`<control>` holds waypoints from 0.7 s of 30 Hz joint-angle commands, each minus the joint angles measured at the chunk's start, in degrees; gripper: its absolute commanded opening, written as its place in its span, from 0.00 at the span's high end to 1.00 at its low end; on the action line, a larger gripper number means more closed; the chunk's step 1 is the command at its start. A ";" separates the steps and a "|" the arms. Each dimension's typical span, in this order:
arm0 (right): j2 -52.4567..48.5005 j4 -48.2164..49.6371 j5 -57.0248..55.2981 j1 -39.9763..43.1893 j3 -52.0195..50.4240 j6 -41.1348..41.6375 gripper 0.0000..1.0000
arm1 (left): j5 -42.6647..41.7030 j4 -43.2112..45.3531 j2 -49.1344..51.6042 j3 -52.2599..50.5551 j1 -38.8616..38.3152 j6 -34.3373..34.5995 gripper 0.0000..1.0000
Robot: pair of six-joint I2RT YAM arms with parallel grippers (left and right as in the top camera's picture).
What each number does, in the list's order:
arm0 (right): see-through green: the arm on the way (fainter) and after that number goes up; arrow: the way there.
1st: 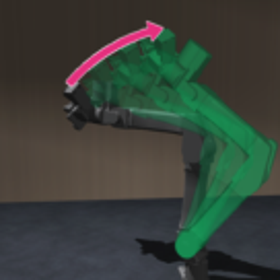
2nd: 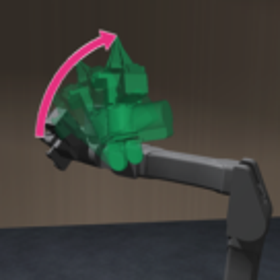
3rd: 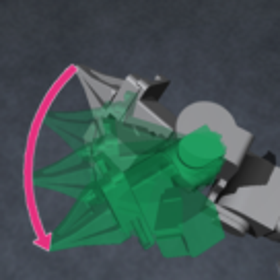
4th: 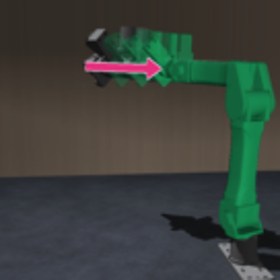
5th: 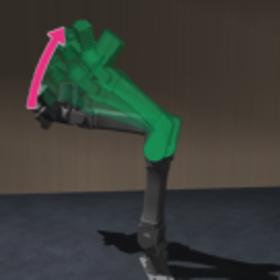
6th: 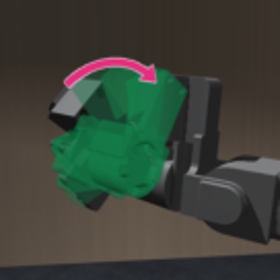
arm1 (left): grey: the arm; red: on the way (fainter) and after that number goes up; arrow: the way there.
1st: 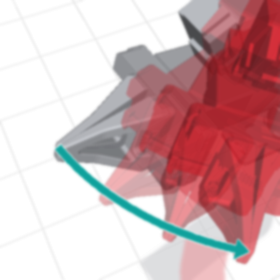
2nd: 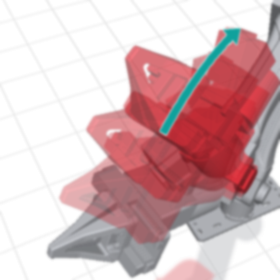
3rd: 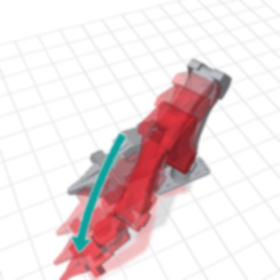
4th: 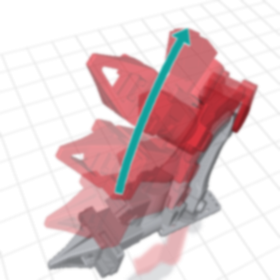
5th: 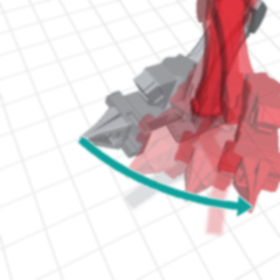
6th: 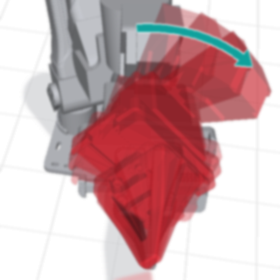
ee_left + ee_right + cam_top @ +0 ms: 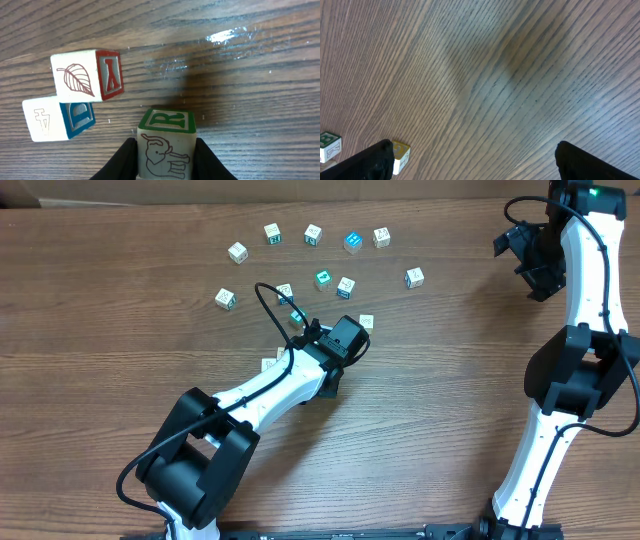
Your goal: Form a circle
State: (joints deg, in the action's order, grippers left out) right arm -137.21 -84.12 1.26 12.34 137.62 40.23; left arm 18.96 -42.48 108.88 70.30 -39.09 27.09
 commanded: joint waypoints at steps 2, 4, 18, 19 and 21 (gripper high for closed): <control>1.55 0.07 -0.11 0.11 0.98 -0.15 0.00 | 1.33 0.11 0.57 0.46 1.20 3.45 0.75; 1.55 0.07 -0.11 0.11 0.98 -0.15 0.00 | 1.31 0.09 0.57 0.46 1.62 4.55 0.75; 1.55 0.07 -0.11 0.11 0.98 -0.15 0.00 | -1.20 -0.39 0.57 0.46 3.54 9.03 0.73; 1.55 0.07 -0.11 0.11 0.98 -0.15 0.00 | -1.22 -0.37 0.57 0.46 3.54 9.46 0.73; 1.55 0.07 -0.11 0.11 0.98 -0.15 0.00 | -1.84 -0.31 0.57 0.46 3.54 10.80 0.71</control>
State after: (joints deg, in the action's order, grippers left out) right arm -137.21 -84.09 1.23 12.34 137.62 40.23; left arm 18.17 -42.70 108.88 70.30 -35.86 34.85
